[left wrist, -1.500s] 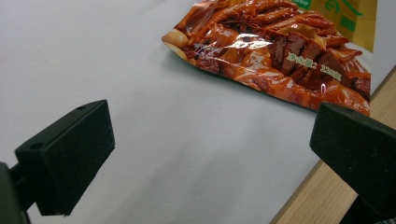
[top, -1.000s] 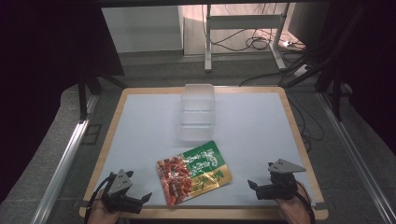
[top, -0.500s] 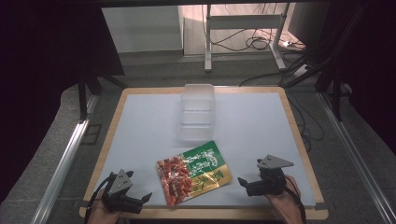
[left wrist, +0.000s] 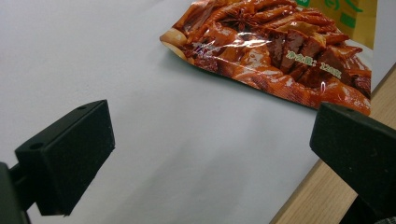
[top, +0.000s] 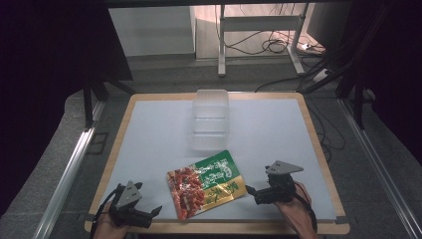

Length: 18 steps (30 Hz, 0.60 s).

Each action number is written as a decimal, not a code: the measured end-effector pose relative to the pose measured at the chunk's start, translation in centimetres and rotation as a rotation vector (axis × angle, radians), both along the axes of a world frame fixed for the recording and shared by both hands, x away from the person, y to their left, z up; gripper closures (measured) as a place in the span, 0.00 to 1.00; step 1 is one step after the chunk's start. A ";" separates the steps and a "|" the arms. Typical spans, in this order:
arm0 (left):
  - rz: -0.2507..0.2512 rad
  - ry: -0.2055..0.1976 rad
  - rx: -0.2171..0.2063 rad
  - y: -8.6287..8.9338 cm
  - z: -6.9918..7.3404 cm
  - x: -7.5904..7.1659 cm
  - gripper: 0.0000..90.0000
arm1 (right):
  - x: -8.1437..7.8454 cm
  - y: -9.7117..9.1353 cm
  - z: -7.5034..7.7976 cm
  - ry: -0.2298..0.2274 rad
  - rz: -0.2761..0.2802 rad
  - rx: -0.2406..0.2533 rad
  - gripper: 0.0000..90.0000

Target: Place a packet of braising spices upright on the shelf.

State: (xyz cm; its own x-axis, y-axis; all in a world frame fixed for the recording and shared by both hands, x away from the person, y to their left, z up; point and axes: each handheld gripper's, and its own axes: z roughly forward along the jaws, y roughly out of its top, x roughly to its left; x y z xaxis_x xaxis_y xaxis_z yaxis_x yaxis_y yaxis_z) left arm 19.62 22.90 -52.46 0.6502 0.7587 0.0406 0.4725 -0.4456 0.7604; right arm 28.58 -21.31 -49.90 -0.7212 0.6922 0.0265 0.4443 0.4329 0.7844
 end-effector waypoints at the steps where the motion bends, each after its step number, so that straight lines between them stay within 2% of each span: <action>1: -0.001 0.001 0.001 0.0 0.0 0.0 0.00 | 0.2 0.4 -0.1 0.004 0.007 0.000 0.00; 4: -0.001 0.002 0.002 0.0 0.0 0.0 0.00 | 0.4 0.8 -0.2 0.007 0.017 -0.006 0.00; 9: -0.001 0.001 0.007 -0.1 0.0 0.0 0.00 | 0.9 1.8 -0.9 0.038 0.052 -0.016 0.01; 14: -0.002 0.001 0.009 -0.1 0.0 0.0 0.00 | 1.2 2.9 -1.3 0.045 0.084 -0.035 0.01; 18: -0.003 0.001 0.010 -0.1 0.0 0.0 0.00 | 1.6 3.8 -1.7 0.074 0.115 -0.041 0.01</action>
